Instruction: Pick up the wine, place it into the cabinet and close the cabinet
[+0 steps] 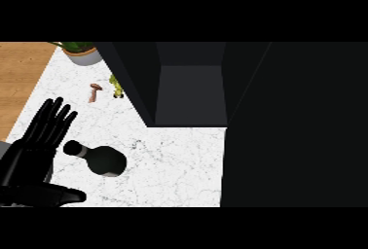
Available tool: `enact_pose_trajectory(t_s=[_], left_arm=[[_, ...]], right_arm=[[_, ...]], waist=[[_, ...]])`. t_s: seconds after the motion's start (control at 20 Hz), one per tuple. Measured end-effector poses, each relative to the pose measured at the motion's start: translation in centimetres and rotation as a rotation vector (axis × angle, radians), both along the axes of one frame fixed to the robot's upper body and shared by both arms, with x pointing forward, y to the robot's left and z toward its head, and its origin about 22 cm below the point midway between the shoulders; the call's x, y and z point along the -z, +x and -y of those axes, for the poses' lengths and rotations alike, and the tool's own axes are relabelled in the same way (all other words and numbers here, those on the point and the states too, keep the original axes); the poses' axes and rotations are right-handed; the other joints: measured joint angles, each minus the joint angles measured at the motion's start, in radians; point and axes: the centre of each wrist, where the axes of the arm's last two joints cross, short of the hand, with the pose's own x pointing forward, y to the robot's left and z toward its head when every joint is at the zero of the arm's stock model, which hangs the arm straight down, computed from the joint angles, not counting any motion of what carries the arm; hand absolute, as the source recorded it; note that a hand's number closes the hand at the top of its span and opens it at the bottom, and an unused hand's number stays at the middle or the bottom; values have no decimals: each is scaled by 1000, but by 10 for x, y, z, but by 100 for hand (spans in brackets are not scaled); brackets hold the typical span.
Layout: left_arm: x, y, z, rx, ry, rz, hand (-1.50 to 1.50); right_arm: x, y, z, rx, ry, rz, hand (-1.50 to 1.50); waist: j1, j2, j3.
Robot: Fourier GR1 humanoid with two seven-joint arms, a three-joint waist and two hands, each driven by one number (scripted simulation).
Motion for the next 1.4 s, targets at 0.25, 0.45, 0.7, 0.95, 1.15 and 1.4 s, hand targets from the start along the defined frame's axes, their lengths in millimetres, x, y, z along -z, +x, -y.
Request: enact_pose_trajectory(t_s=[0.25, 0.45, 0.7, 0.95, 1.15, 1.4], left_arm=[[27, 3, -18, -14, 5, -20, -150], [40, 0, -26, -17, 12, -38, -150], [65, 6, -39, -17, 40, -57, -150], [86, 6, -44, -12, 44, -73, -150], [96, 13, -43, -2, 43, -92, -150], [119, 19, -40, 8, 31, -114, -150]], right_arm=[[1, -1, -2, -11, 8, 3, -150], [1, -2, -4, -14, 1, -1, -150], [0, 1, 0, -12, -7, 4, -150], [2, -3, -4, -19, -8, -10, -150], [2, 0, 2, -10, -13, -1, -150], [-3, 2, -2, -11, -6, 8, -150]], waist=[[-1, 0, 0], [-1, 0, 0], [-2, 0, 0], [-2, 0, 0], [-2, 0, 0], [-2, 1, 0]])
